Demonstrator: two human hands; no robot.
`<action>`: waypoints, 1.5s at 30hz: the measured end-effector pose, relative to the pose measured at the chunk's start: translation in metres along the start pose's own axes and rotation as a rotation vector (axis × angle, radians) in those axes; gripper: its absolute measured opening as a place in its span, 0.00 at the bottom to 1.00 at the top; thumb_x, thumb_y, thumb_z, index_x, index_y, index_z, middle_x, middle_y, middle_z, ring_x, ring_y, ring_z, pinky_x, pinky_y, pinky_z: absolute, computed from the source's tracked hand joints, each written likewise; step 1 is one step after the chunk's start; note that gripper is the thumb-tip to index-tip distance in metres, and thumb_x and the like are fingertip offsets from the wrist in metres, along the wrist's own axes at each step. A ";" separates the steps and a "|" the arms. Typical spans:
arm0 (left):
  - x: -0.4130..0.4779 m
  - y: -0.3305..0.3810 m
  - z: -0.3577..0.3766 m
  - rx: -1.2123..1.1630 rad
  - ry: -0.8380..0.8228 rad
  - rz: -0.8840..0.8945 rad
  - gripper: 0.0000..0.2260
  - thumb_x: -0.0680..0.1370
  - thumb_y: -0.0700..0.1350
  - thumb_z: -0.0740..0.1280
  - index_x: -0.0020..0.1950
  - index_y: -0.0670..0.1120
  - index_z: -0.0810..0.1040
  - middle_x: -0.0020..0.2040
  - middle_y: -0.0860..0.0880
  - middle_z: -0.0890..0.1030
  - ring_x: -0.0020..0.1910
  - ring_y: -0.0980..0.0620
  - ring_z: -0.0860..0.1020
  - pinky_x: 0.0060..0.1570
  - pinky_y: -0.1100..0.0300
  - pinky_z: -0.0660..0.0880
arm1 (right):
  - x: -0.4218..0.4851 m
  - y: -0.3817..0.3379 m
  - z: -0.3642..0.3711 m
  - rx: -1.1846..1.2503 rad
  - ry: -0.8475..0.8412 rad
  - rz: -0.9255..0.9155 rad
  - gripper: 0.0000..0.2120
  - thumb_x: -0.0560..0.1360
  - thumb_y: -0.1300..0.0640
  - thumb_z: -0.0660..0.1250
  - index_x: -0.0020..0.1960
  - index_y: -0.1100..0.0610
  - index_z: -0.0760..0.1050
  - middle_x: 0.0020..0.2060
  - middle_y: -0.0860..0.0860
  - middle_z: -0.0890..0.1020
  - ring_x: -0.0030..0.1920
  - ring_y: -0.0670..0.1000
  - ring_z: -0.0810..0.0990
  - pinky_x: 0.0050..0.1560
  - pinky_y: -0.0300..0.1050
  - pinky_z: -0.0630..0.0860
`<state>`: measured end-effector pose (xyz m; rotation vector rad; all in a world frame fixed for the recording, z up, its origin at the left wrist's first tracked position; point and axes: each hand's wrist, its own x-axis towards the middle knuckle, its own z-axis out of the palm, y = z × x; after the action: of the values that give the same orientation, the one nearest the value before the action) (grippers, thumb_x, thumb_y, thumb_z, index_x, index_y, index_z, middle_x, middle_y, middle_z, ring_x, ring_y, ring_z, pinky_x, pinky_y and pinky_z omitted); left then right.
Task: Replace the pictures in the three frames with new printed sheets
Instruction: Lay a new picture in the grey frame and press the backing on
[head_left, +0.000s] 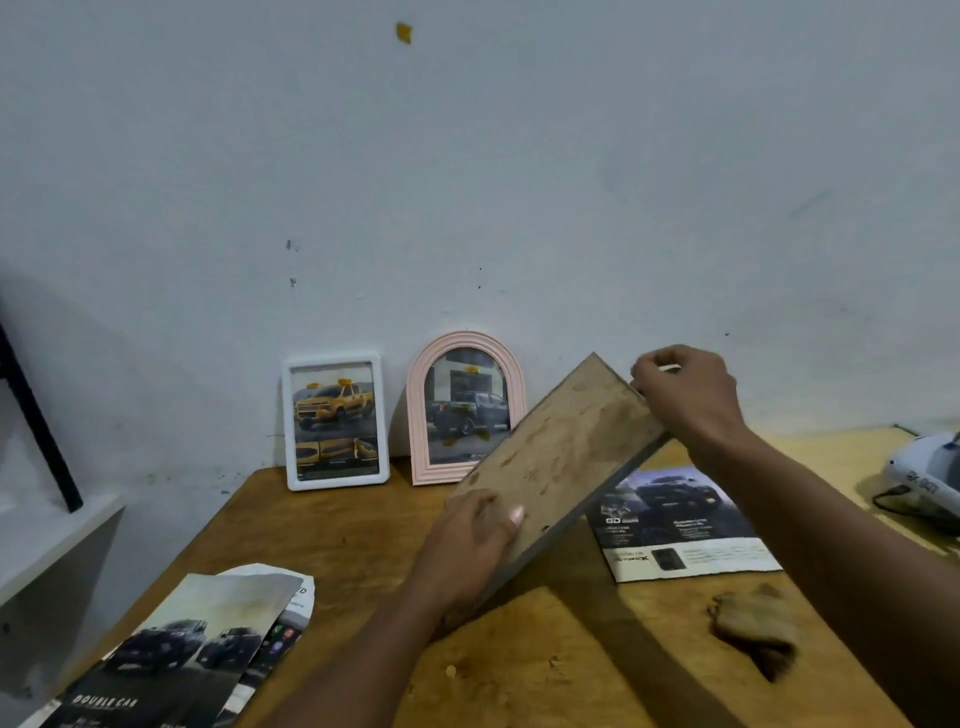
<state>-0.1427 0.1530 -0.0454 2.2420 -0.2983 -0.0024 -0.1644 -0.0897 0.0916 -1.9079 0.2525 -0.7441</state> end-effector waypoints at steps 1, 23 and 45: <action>0.000 0.016 0.004 -0.052 -0.014 0.032 0.33 0.72 0.77 0.57 0.73 0.62 0.68 0.72 0.55 0.70 0.65 0.52 0.72 0.63 0.46 0.75 | 0.004 -0.011 -0.007 0.038 0.000 -0.014 0.08 0.77 0.52 0.66 0.50 0.53 0.81 0.48 0.52 0.84 0.49 0.54 0.81 0.46 0.49 0.76; -0.012 0.106 -0.183 -0.108 0.221 0.078 0.17 0.85 0.41 0.57 0.73 0.50 0.75 0.68 0.45 0.72 0.58 0.45 0.76 0.52 0.51 0.82 | -0.051 -0.089 0.094 0.173 -0.626 -0.066 0.26 0.84 0.41 0.46 0.67 0.55 0.73 0.64 0.57 0.78 0.55 0.53 0.78 0.55 0.48 0.75; -0.052 -0.105 -0.051 0.529 0.108 -0.158 0.34 0.82 0.67 0.51 0.83 0.52 0.52 0.84 0.46 0.50 0.81 0.45 0.38 0.79 0.46 0.44 | -0.120 0.125 0.089 -0.713 -0.531 -0.290 0.26 0.82 0.42 0.54 0.72 0.58 0.63 0.71 0.58 0.69 0.74 0.55 0.61 0.74 0.50 0.58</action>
<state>-0.1660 0.2667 -0.0985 2.7733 -0.0626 0.1264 -0.1866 -0.0212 -0.0896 -2.7815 -0.1202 -0.3098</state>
